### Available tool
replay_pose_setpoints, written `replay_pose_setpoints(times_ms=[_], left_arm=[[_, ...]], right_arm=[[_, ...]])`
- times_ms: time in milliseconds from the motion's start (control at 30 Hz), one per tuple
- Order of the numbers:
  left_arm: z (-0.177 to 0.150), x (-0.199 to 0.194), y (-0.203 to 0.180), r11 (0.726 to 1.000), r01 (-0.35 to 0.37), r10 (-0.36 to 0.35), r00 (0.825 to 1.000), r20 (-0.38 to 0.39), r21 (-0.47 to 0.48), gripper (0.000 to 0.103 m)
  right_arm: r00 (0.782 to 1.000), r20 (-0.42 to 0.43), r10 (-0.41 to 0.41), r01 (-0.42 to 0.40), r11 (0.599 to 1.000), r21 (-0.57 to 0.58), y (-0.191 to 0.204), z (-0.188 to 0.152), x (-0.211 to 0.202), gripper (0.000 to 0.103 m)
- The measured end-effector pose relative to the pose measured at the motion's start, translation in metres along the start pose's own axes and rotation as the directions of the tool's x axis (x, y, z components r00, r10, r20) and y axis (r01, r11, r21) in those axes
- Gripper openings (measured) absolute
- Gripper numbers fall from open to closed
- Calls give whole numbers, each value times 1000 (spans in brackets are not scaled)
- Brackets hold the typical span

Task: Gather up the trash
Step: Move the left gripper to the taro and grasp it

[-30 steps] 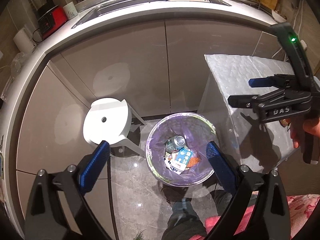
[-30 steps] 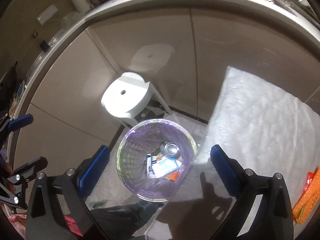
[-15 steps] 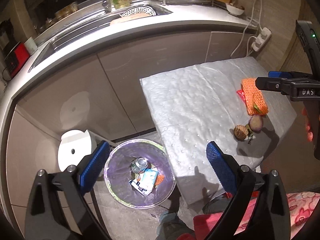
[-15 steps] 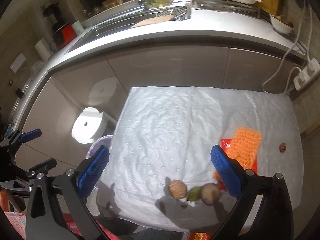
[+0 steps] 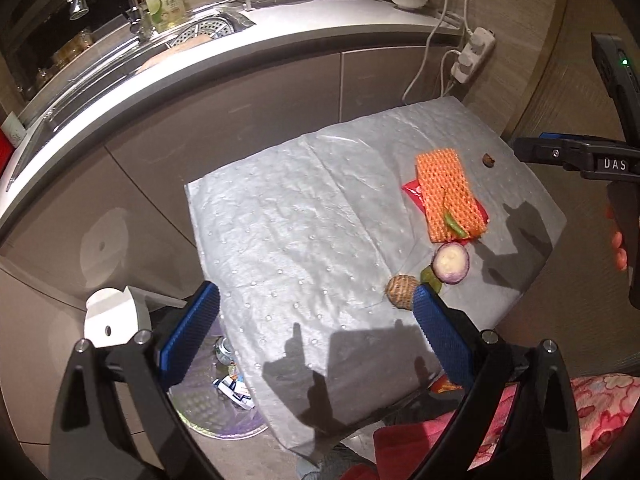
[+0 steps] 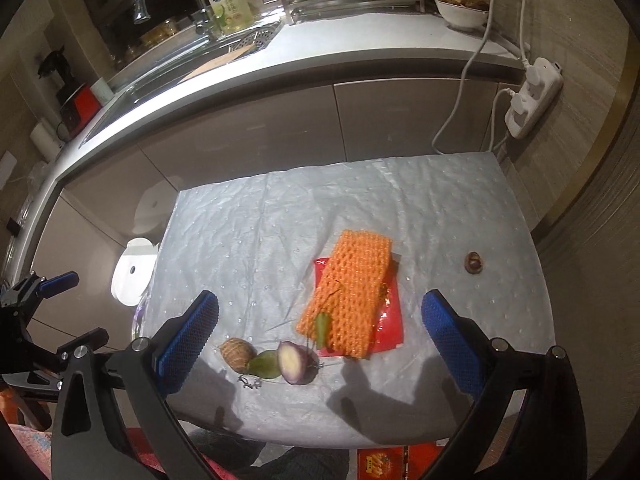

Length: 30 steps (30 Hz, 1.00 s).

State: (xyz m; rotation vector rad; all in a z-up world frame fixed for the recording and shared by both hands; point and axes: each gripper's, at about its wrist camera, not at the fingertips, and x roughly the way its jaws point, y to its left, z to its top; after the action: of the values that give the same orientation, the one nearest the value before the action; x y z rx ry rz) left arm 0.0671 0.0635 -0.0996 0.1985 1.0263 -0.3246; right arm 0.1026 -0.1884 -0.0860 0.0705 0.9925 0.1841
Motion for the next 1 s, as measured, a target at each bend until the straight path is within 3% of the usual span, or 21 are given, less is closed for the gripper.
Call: replay_pose_setpoints(times_ms=[333,500,733,767,1000], left_arm=[[-8,76,-59,994,78,-71,993,-90,78,93],[-9,107,-67,991,111,-99,985,-144,81,83],[-5,132,-52,991,131,-131,972,-195,-12,80],[-6,134,-51,991,135,-136,970,-203,-20,74],[-7,141,-56,979,191,-202,949,-240,-71,63]], right_arm=[[999,-40,-6,8,1000,30,-44,-10,1,101],[998,-58,-16,19,998,52,-63,-19,0,101],[997,-72,-22,29,995,93,-83,-30,-1,101],[997,-74,-21,28,995,99,-85,-31,-1,101],[998,-69,-10,17,994,108,-87,-30,1,101]])
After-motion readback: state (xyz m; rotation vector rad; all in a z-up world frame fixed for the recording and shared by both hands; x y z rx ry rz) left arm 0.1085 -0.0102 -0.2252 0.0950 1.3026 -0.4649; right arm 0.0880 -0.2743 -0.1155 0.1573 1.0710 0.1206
